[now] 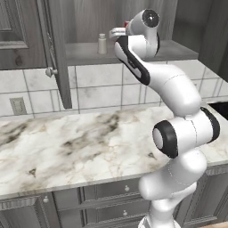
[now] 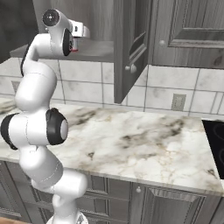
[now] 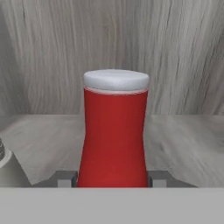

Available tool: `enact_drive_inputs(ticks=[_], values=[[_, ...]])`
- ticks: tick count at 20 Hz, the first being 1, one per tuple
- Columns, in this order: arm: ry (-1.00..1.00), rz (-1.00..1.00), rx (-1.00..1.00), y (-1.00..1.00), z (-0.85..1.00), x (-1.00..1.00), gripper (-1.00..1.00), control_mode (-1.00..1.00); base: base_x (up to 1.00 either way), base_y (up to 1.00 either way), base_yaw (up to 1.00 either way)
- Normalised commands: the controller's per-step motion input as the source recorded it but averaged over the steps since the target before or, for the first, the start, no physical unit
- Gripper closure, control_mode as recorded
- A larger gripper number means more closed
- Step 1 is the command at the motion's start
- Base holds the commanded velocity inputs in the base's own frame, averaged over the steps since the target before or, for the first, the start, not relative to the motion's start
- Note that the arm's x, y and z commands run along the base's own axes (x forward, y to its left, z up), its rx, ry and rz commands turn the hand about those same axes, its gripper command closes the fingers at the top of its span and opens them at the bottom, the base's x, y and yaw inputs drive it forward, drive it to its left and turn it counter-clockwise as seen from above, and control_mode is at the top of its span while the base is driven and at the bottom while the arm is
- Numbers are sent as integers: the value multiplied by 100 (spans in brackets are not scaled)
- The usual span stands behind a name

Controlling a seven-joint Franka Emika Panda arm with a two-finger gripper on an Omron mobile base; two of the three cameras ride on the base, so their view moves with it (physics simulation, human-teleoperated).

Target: Move the shaker and ketchup from the cabinet to the dining counter.

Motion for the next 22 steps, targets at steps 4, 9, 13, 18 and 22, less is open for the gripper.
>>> enact_drive_inputs(ticks=[4,9,13,18,22], values=[[-20,1,-7,4,0,-93,100,-100,0,0,0],[-23,0,-8,0,4,-100,100,-100,0,0,0],[-14,0,-7,0,19,-100,100,-100,0,0,0],[0,0,-1,0,23,-100,100,-100,0,0,0],[0,0,1,-4,22,-97,100,-100,0,0,0]])
